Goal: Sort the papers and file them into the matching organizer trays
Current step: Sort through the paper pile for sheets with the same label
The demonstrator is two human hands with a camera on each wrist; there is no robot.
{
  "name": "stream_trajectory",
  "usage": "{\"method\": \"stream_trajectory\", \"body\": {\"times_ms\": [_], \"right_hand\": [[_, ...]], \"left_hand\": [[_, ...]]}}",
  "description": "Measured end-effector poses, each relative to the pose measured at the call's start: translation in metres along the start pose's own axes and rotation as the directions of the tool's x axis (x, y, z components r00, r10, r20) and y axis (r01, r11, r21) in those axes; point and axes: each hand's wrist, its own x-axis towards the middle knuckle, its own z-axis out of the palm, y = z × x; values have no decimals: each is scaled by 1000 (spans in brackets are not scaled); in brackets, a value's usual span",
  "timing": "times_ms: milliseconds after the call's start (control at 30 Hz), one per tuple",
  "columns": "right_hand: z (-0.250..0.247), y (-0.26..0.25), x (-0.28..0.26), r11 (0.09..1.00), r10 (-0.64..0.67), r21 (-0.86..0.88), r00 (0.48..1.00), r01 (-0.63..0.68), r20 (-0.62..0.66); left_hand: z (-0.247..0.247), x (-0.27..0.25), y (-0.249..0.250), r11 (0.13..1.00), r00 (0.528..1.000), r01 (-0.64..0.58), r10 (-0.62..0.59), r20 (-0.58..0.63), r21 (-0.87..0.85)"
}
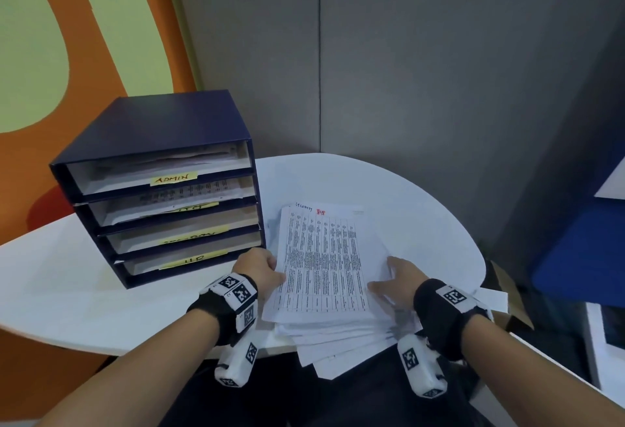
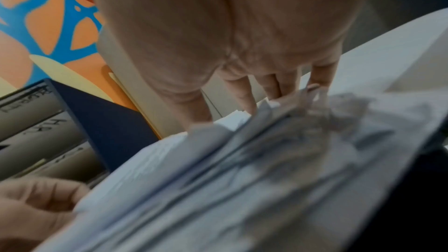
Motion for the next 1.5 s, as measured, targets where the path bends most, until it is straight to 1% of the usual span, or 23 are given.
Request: {"method": "stream_trajectory", "body": {"times_ms": [67, 133, 233, 333, 400, 467, 533, 600, 633, 733, 767, 833, 900, 967, 1033, 1067, 1133, 1200, 1233, 1267, 1333, 1400, 1500], "right_hand": [[3, 0, -5, 1000, -12, -21, 1000, 12, -20], [2, 2, -7, 1000, 1, 1, 1000, 0, -30], [-5, 3, -7, 994, 29, 109, 999, -25, -36], [-10, 7, -9, 978, 42, 207, 997, -29, -59], [-8, 9, -9, 967, 34, 253, 994, -8, -100], [-6, 8, -6, 918, 54, 396, 988, 9, -146], [-6, 6, -3, 823, 80, 566, 978, 44, -192], [-9, 3, -2, 731, 91, 676, 968, 95, -233], [-10, 2, -2, 701, 82, 702, 964, 125, -253], [-15, -5, -9, 698, -11, 670, 939, 253, -344], [-17, -8, -11, 688, -51, 659, 926, 304, -373], [-22, -17, -16, 658, -139, 634, 892, 407, -429], [-26, -23, -18, 649, -218, 590, 861, 480, -460], [-30, -29, -19, 652, -267, 551, 839, 520, -475], [-33, -33, -19, 656, -293, 523, 822, 544, -488], [-35, -34, -20, 658, -295, 515, 817, 550, -496], [-37, -37, -21, 651, -292, 516, 812, 556, -506], [-38, -37, -21, 646, -283, 522, 810, 557, -514], [-38, -36, -19, 645, -271, 526, 809, 555, -521], [-40, -36, -21, 649, -261, 526, 810, 550, -525], [-41, -33, -19, 638, -254, 541, 813, 548, -524], [-42, -31, -20, 627, -231, 564, 819, 537, -525], [-41, -30, -20, 617, -235, 571, 819, 542, -523]], "left_hand": [[-1, -4, 0, 999, 999, -32, 32, -23, -24], [-1, -8, -1, 993, 997, -62, 58, -41, -102], [1, -16, -11, 950, 995, -94, 97, -2, -298], [4, -30, -24, 911, 987, -117, 151, 55, -395], [7, -38, -31, 878, 983, -139, 177, 41, -459], [8, -38, -36, 866, 979, -184, 206, -3, -466], [7, -36, -39, 867, 969, -232, 245, -27, -441], [3, -30, -41, 867, 962, -261, 271, -38, -425], [2, -29, -41, 872, 962, -261, 273, -32, -414], [3, -30, -41, 891, 959, -259, 283, 10, -372], [1, -31, -40, 909, 963, -244, 269, 26, -338], [-5, -33, -36, 938, 970, -227, 241, 21, -261], [-14, -34, -23, 938, 974, -228, 222, -54, -262], [-25, -27, -5, 915, 968, -243, 206, -145, -322], [-34, -14, 18, 901, 968, -242, 198, -156, -359], [-39, -5, 30, 898, 973, -227, 189, -135, -376], [-47, 11, 51, 891, 984, -172, 170, -43, -420], [-54, 22, 65, 900, 986, -120, 156, 51, -419], [-54, 24, 70, 887, 987, -98, 144, 69, -450], [-53, 27, 73, 864, 988, -85, 137, 70, -497], [-50, 30, 76, 833, 990, -115, 142, 7, -540], [-45, 27, 77, 850, 993, -120, 114, -44, -513], [-41, 23, 75, 866, 998, -45, 15, -64, -498]]}}
